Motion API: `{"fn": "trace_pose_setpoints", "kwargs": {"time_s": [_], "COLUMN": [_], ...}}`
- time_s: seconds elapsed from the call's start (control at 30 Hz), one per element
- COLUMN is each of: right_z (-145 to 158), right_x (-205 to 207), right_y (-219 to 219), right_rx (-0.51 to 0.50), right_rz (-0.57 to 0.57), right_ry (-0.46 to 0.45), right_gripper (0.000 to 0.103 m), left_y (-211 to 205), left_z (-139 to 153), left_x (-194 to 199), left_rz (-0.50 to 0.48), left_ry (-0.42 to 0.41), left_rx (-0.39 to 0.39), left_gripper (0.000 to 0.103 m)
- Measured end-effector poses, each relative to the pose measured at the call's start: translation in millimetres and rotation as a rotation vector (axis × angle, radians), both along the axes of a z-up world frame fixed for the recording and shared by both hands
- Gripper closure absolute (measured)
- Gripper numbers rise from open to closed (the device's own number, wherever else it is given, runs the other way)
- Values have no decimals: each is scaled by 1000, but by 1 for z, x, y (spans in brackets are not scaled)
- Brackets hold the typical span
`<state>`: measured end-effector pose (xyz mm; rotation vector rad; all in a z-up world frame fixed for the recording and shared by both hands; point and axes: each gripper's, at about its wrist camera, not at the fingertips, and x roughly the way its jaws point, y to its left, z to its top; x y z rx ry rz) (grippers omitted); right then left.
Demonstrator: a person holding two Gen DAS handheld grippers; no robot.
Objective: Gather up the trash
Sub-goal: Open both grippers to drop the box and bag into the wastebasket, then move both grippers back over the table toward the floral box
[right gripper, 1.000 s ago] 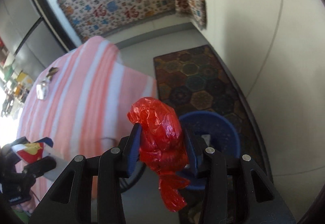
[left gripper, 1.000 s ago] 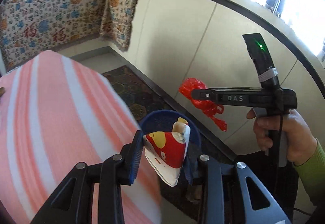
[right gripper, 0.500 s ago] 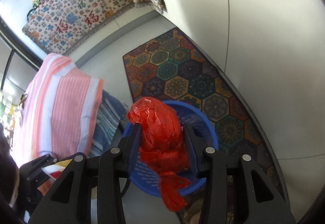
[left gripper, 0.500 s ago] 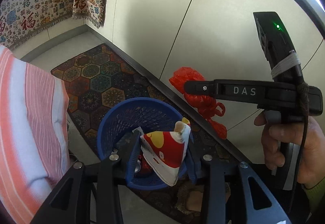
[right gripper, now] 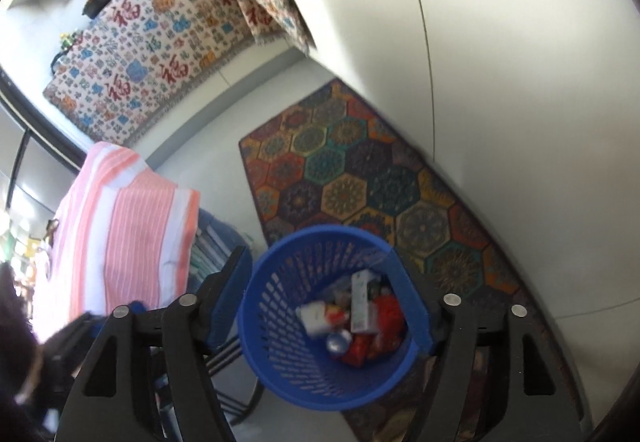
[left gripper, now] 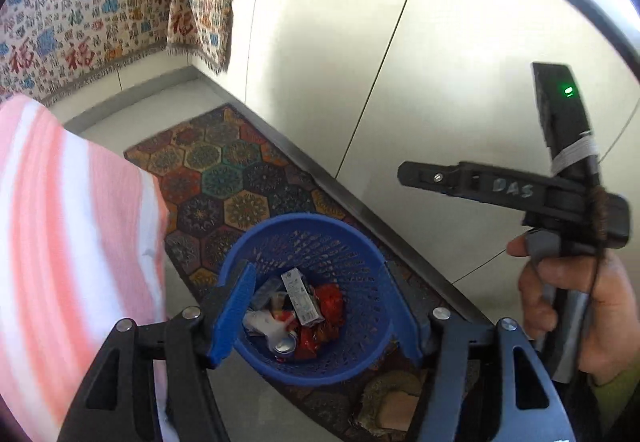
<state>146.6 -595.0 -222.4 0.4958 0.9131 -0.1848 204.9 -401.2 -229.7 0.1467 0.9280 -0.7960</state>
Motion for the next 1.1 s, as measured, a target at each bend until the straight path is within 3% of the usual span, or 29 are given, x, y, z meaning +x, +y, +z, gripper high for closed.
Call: {"fn": "trace_pose_setpoints", "kwargs": {"time_s": [0.13, 0.3, 0.47, 0.6, 0.73, 0.93, 1.03, 1.1], "right_z": [24, 46, 63, 65, 60, 37, 26, 21], "right_x": [-5, -1, 6, 17, 39, 97, 124, 142], "right_y": [33, 112, 219, 307, 367, 423, 441, 453], "right_rx": [-147, -298, -274, -227, -194, -162, -147, -148], "right_rz": [42, 216, 440, 630, 746, 841, 875, 890], "right_ry": [-53, -109, -175, -165, -149, -108, -88, -90], "right_gripper": [18, 16, 12, 11, 11, 11, 11, 7], "left_y": [43, 135, 239, 316, 376, 448, 462, 463], "left_z": [35, 53, 50, 43, 33, 16, 14, 17], "left_x": [-24, -40, -35, -19, 3, 29, 24, 22], "left_rz": [43, 192, 390, 524, 608, 706, 707, 707], "left_ry": [-65, -84, -111, -122, -135, -78, -61, -62], "left_rx": [-7, 25, 121, 200, 279, 273, 229, 211], "left_gripper": [36, 31, 31, 31, 31, 31, 19, 18]}}
